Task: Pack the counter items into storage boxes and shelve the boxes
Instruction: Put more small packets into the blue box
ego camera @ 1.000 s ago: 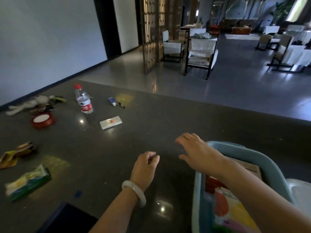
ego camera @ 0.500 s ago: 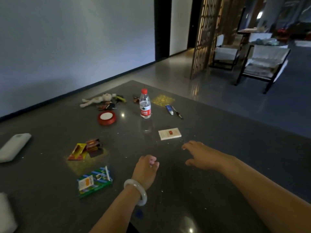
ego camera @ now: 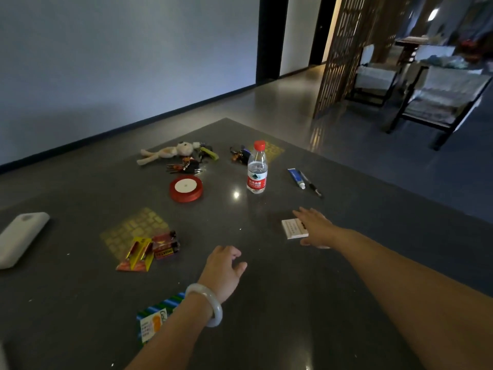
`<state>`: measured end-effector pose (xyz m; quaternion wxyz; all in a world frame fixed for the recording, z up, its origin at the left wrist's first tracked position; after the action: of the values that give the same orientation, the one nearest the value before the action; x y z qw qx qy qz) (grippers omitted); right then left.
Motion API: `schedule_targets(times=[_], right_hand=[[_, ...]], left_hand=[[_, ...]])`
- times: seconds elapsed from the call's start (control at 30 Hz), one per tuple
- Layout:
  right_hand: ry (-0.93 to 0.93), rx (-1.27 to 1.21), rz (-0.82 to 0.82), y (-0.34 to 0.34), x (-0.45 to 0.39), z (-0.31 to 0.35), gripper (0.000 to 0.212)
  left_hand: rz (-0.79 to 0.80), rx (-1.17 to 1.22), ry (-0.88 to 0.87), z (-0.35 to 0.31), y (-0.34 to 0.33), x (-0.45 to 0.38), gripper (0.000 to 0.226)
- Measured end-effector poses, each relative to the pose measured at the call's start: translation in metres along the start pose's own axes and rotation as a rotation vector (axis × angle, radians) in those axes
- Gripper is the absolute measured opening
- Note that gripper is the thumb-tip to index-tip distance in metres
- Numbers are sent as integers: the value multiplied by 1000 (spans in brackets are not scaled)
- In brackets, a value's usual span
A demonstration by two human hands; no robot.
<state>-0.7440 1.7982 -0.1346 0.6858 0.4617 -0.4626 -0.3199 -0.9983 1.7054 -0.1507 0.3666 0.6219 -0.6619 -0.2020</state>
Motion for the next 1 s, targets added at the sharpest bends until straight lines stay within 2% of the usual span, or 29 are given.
schedule_targets(times=[0.1, 0.27, 0.43, 0.57, 0.77, 0.87, 1.0], right_hand=[[-51, -13, -11, -8, -9, -7, 89], [-43, -32, -156, -11, -13, 16, 60], [-12, -109, -175, -26, -9, 69, 59], [40, -180, -176, -36, 4, 111, 64], [65, -242, -216, -35, 26, 136, 64], [66, -267, -237, -32, 40, 134, 61], [64, -269, -265, -27, 69, 123, 57]], left_hand=[[20, 4, -6, 5, 0, -11, 28], [-2, 55, 4, 12, 8, -9, 30], [-30, 52, 27, 17, 30, 7, 35], [-28, -220, 73, 35, 53, 25, 60], [251, -578, 243, 80, 72, 49, 102], [297, -672, 240, 84, 74, 57, 104], [206, -710, 212, 77, 68, 66, 92]])
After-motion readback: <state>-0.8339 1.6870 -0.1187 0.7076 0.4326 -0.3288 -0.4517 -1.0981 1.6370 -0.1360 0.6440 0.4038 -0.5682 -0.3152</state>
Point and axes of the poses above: each hand's wrist, its own x-axis away from the middle knuckle, its own y-axis out of the back of the hand, z = x × y, the point moved 4 cm from there along -x, towards the middle knuckle, and after that the axes turned 13 degrees about y, right-handed, at the moved point
